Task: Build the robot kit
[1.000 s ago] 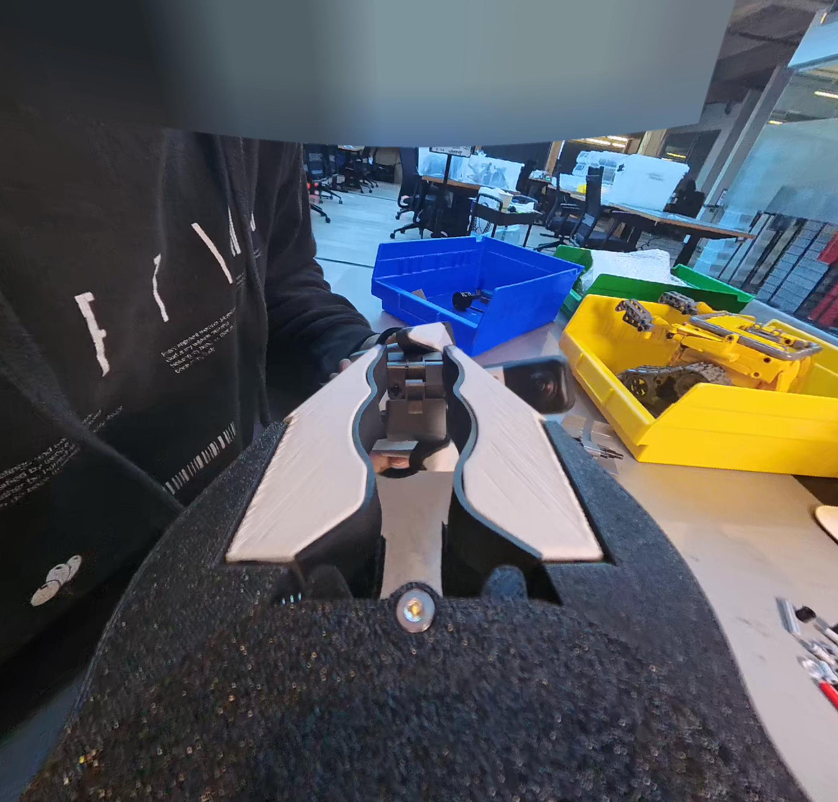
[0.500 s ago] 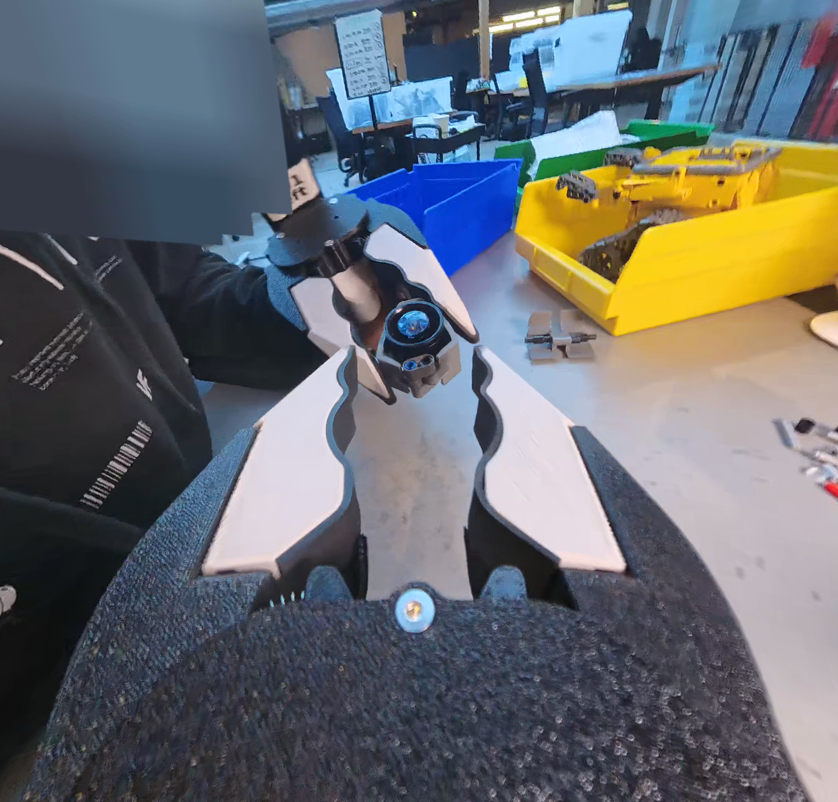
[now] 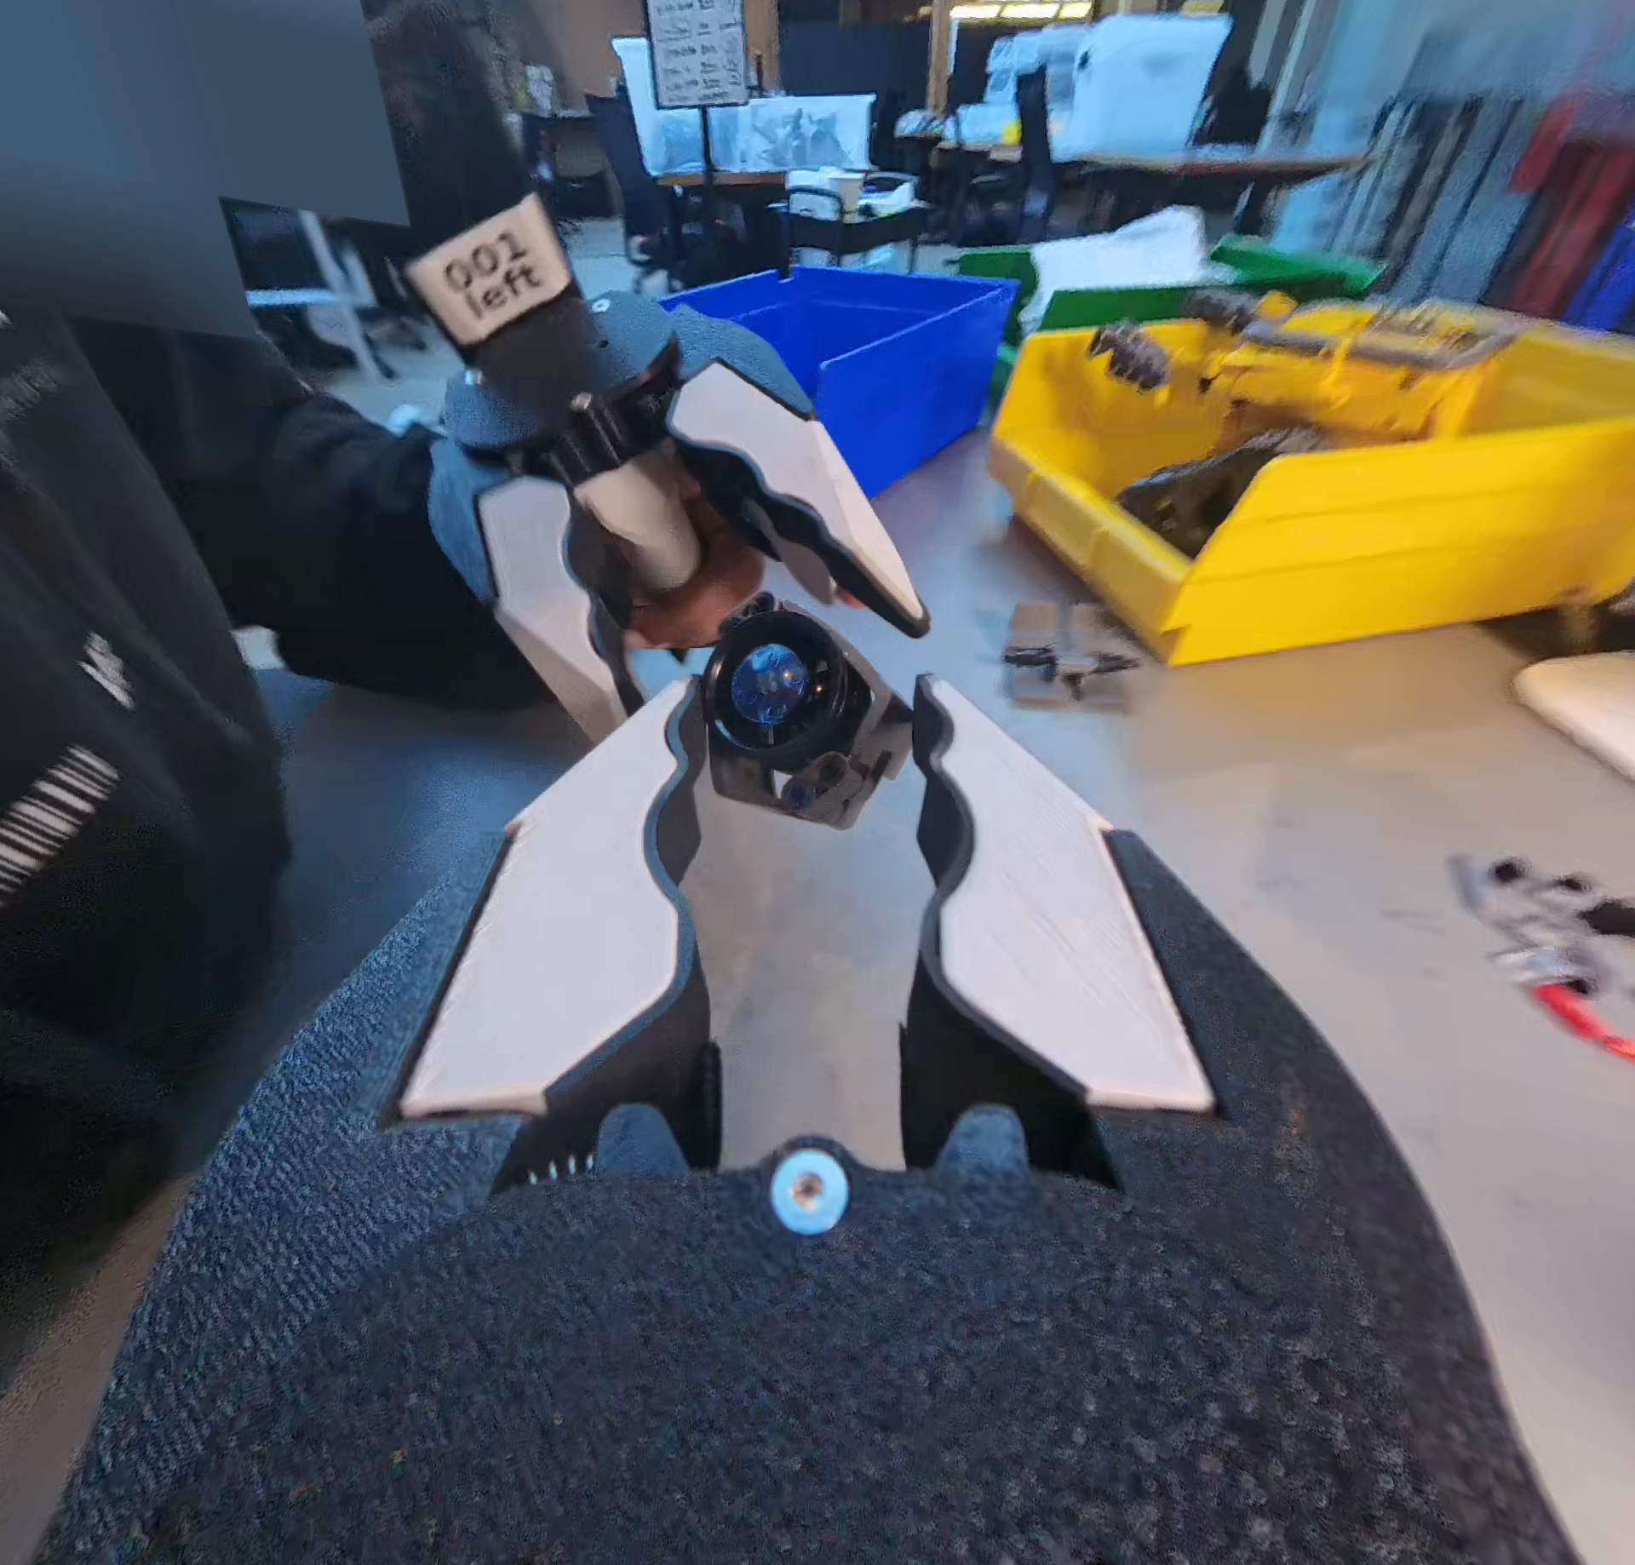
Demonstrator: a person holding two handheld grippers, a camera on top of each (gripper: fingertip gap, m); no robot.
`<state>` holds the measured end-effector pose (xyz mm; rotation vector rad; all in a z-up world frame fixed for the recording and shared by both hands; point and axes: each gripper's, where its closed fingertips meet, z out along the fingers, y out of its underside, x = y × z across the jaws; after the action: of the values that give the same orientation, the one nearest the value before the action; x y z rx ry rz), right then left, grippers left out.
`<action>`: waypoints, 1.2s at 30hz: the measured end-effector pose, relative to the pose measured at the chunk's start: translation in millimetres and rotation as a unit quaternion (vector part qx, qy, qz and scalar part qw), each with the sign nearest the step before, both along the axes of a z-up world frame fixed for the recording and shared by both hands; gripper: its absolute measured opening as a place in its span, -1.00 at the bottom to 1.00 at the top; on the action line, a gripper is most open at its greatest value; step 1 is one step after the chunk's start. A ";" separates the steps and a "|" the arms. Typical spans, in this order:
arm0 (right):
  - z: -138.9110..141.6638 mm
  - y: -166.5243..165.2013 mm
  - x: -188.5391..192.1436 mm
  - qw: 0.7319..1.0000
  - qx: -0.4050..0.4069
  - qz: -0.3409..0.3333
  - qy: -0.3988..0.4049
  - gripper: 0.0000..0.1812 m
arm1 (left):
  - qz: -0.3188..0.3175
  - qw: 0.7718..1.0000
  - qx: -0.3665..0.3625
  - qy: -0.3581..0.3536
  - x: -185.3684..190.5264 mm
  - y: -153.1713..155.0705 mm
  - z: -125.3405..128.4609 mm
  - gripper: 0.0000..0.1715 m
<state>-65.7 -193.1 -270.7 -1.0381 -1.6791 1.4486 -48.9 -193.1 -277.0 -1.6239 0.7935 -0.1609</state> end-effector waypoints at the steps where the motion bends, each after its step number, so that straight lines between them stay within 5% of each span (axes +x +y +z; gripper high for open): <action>1: 4.1 5.7 1.7 0.998 0.052 -0.020 0.032 -0.48 | -0.010 0.997 -0.024 -0.066 -2.5 -1.2 6.6 -0.22; 5: 25.8 6.8 7.6 0.959 0.238 -0.078 0.136 -0.48 | -0.052 0.950 -0.103 -0.289 -11.1 -0.7 30.2 -0.24; 11: 33.9 -3.0 7.9 0.904 0.366 -0.114 0.190 -0.49 | -0.101 0.930 -0.139 -0.325 8.7 -4.9 30.1 -0.49; 15: 32.9 -4.4 7.8 0.897 0.380 -0.119 0.194 -0.48 | -0.085 0.949 -0.119 -0.280 6.5 -4.3 28.0 -0.55; 23: 25.7 -9.3 15.3 0.977 0.173 -0.022 0.120 -0.44 | -0.017 0.994 -0.050 -0.093 -4.3 -1.9 12.4 -0.56; 36: 4.1 -12.0 19.0 0.978 0.191 0.017 0.078 -0.57 | 0.004 0.996 0.002 0.094 4.6 -3.7 -5.6 -0.57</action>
<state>-46.8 -205.1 -266.5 -0.6691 -1.7754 1.1328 -44.4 -196.8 -282.6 -1.6549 0.9288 -0.0006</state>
